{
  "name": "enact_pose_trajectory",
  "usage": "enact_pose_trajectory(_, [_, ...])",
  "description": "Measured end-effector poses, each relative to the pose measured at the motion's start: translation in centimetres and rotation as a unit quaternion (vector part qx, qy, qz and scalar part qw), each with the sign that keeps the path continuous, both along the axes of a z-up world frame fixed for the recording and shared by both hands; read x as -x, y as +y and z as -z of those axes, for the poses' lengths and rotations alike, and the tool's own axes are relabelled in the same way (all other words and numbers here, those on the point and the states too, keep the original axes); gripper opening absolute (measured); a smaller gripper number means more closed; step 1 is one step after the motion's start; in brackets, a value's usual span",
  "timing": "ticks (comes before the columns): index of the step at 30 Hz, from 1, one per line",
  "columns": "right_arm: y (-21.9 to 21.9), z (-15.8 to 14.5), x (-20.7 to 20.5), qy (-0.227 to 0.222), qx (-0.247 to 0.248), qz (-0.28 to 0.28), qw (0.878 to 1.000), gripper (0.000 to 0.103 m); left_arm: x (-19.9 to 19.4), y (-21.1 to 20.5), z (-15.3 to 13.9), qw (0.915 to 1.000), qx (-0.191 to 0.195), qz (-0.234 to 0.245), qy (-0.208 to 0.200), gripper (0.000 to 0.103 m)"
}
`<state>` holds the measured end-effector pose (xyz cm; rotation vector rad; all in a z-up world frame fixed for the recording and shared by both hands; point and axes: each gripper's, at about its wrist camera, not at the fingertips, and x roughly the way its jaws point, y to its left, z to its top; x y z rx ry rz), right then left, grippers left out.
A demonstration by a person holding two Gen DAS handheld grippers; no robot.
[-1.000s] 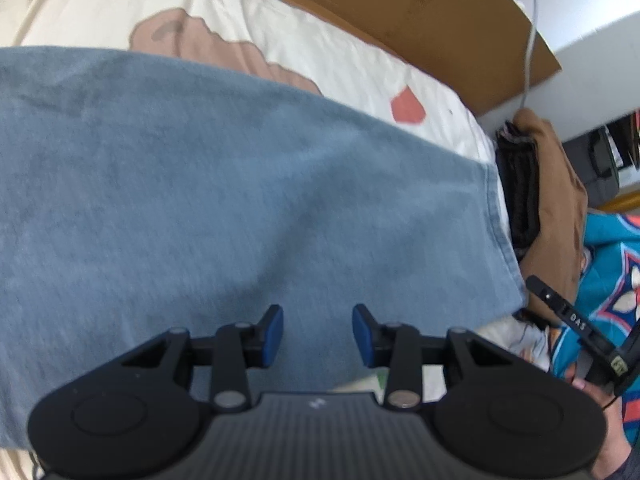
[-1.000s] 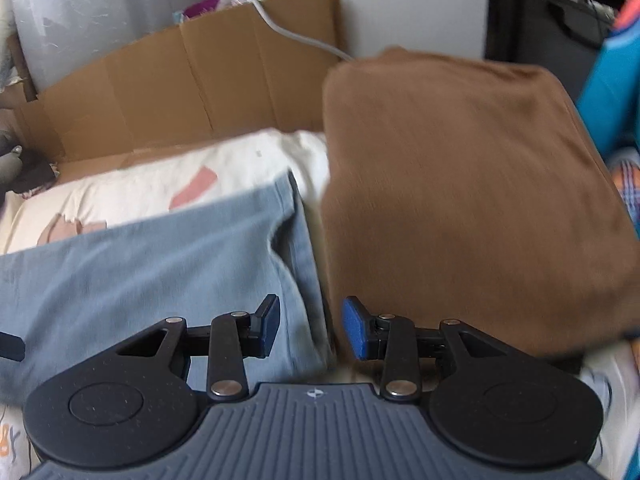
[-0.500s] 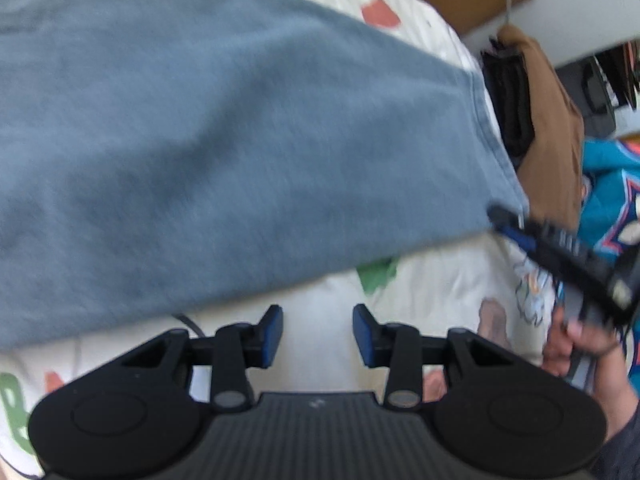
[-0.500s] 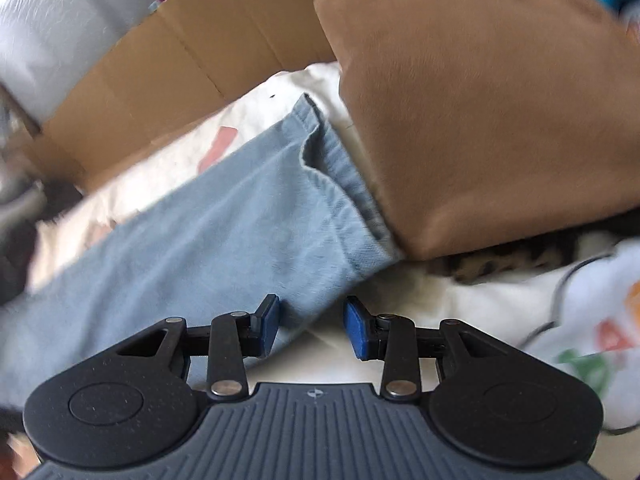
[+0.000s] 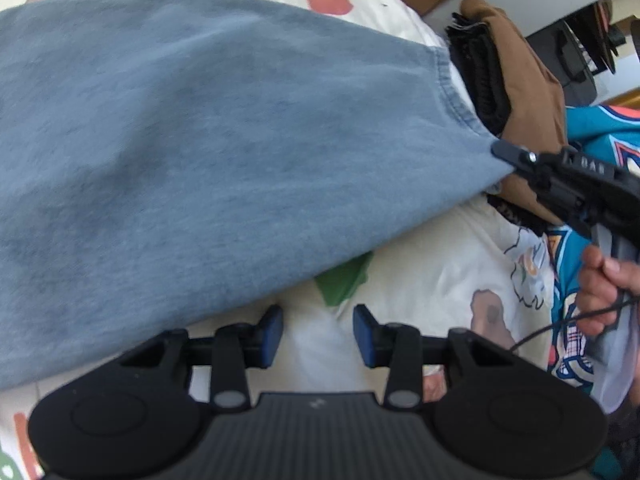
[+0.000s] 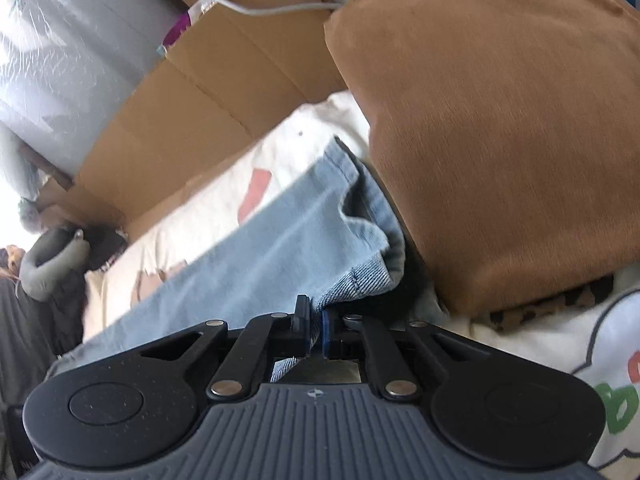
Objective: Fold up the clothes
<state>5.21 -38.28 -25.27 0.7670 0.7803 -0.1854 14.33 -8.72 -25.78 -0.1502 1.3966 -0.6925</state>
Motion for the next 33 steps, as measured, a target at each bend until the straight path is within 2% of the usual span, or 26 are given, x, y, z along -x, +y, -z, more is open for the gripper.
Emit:
enact_pose_trajectory(3, [-0.2, -0.3, -0.9, -0.004, -0.001, 0.004, 1.0, 0.004, -0.1, -0.1, -0.5, 0.9998, 0.005, -0.005, -0.017, 0.041])
enact_pose_trajectory(8, [-0.1, -0.7, -1.3, -0.006, 0.006, 0.003, 1.0, 0.004, -0.6, 1.9, -1.8, 0.9978, 0.015, -0.041, -0.049, 0.041])
enact_pose_trajectory(15, [-0.3, 0.5, -0.5, 0.003, -0.01, 0.014, 1.0, 0.007, -2.0, 3.2, -2.8, 0.9944, 0.026, -0.074, -0.071, 0.041])
enact_pose_trajectory(17, [-0.2, 1.0, -0.3, 0.01, -0.018, 0.015, 1.0, 0.019, -2.3, 3.3, -3.2, 0.994, 0.032, -0.075, -0.072, 0.041])
enact_pose_trajectory(19, [0.4, 1.5, -0.6, 0.015, -0.023, 0.007, 1.0, 0.055, -2.6, 3.2, -3.2, 0.9939, 0.035, -0.08, -0.069, 0.041])
enact_pose_trajectory(25, [2.6, 3.2, -1.7, 0.027, -0.038, -0.022, 0.999, 0.056, -3.0, 2.7, -3.5, 0.9931, 0.044, -0.082, -0.071, 0.041])
enact_pose_trajectory(29, [3.5, 3.6, -3.0, 0.016, -0.047, -0.038, 0.998, 0.056, -3.3, 2.7, -3.8, 0.9925, 0.049, -0.083, -0.075, 0.041])
enact_pose_trajectory(33, [4.0, 4.1, -3.7, 0.059, -0.034, -0.078, 0.995, 0.056, -3.5, 2.7, -3.8, 0.9923, 0.051, -0.084, -0.075, 0.041])
